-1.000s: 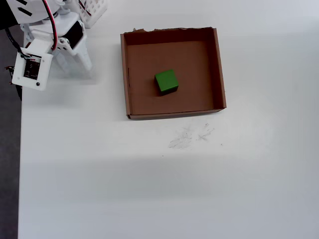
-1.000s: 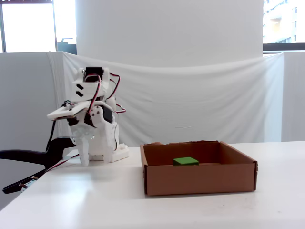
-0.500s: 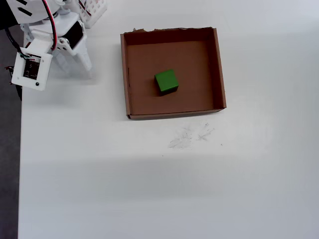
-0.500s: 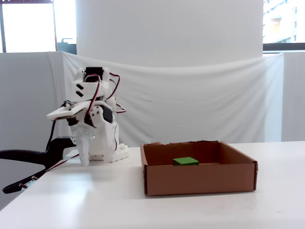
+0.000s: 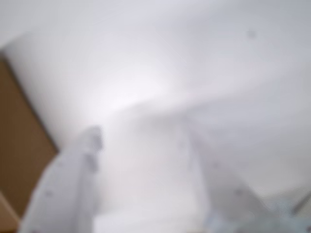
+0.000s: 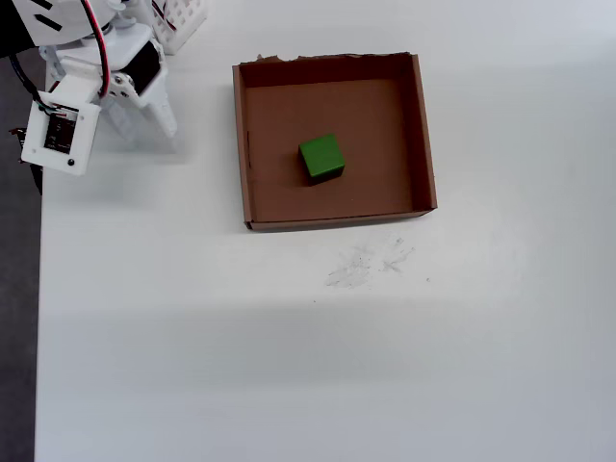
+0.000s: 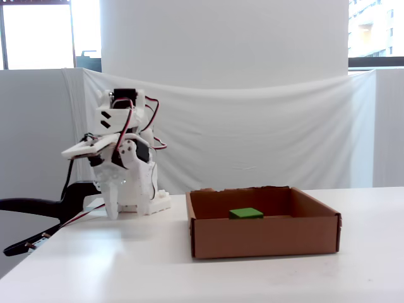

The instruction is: Grasp a green cube and put it in a box.

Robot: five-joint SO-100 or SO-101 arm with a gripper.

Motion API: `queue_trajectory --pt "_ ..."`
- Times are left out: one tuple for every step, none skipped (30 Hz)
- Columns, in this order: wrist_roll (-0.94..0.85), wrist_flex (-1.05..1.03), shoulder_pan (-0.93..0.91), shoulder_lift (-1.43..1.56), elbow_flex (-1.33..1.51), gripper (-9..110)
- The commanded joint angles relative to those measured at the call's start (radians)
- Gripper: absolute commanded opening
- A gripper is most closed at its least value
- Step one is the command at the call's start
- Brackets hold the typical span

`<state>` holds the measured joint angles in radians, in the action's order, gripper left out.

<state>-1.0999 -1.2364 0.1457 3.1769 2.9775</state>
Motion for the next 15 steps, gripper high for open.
queue_trajectory --pt "0.006 -0.003 0.003 0.005 -0.006 21" --pt "0.008 -0.003 0.003 0.005 -0.006 21" --pt "0.008 -0.003 0.003 0.005 -0.006 21" --pt "0.009 -0.003 0.003 0.005 -0.006 21" --pt "0.009 -0.003 0.003 0.005 -0.006 21" --pt "0.011 -0.003 0.003 0.005 -0.006 21" --pt "0.011 -0.003 0.003 0.005 -0.006 21" --pt "0.012 -0.003 0.003 0.005 -0.006 21" --pt "0.012 -0.003 0.003 0.005 -0.006 21" --pt "0.014 -0.003 0.003 0.005 -0.006 21" --pt "0.015 -0.003 0.003 0.005 -0.006 21" --pt "0.015 -0.003 0.003 0.005 -0.006 21" --pt "0.017 -0.003 0.003 0.005 -0.006 21" --pt "0.018 -0.003 0.003 0.005 -0.006 21" --pt "0.018 -0.003 0.003 0.005 -0.006 21"
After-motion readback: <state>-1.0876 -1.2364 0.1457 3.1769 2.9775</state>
